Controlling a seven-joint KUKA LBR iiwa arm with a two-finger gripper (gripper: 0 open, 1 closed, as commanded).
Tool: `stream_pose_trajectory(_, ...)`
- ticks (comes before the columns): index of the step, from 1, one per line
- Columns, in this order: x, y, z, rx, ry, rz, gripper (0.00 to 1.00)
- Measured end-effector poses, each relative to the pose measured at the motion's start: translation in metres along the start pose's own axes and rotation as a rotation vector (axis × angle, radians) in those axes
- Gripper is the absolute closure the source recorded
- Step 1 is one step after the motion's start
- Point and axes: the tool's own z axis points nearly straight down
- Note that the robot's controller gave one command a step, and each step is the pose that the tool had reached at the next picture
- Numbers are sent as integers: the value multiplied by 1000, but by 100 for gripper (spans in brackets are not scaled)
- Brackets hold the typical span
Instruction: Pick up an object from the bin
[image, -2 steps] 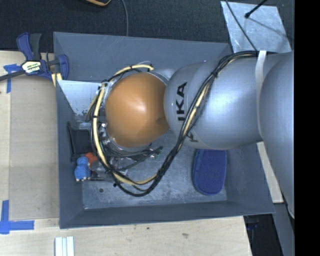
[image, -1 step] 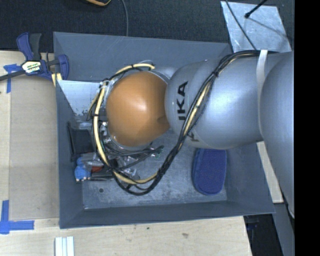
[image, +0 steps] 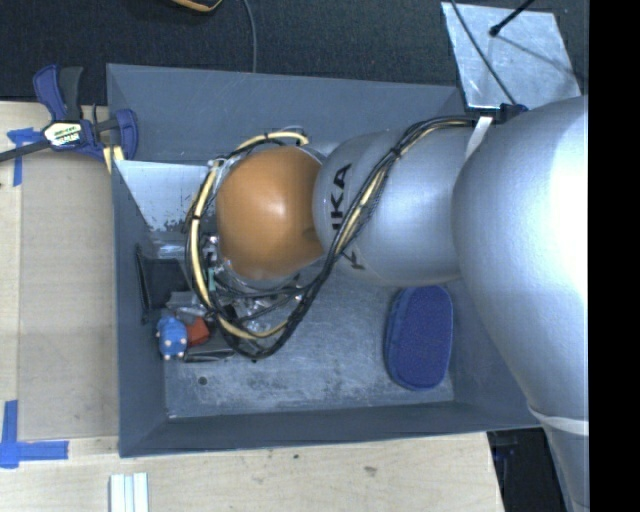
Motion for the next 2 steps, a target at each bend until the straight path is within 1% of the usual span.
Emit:
stream_pose_trajectory(1, 1, 1, -4, -3, 7, -2, 100)
stream_pose_trajectory(2, -20, 14, -102, -2, 1, -14, 100)
